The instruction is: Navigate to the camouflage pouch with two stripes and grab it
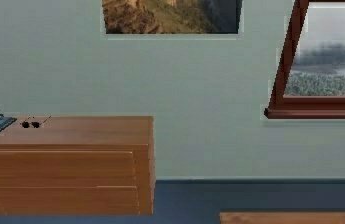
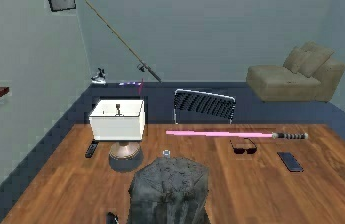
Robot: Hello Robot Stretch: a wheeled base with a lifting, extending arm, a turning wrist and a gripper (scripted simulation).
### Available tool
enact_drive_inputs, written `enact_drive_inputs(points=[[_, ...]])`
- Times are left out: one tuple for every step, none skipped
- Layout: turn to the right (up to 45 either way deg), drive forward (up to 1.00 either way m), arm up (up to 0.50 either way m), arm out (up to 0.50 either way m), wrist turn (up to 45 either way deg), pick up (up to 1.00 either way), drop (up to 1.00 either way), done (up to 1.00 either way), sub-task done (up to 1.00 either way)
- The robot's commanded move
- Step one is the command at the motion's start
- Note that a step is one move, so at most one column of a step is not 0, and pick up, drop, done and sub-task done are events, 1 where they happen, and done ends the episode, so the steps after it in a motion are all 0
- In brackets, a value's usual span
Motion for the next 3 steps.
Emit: enact_drive_inputs(points=[[0.0, 0.00, 0.00, 0.00, 45.0, 0.00, 0.00, 0.00, 0.00], [0.0, 0.00, 0.00, 0.00, 0.0, 1.00, 0.00, 0.00, 0.00], [0.0, 0.00, 0.10, 0.00, 0.0, 0.00, 0.00, 0.00, 0.00]])
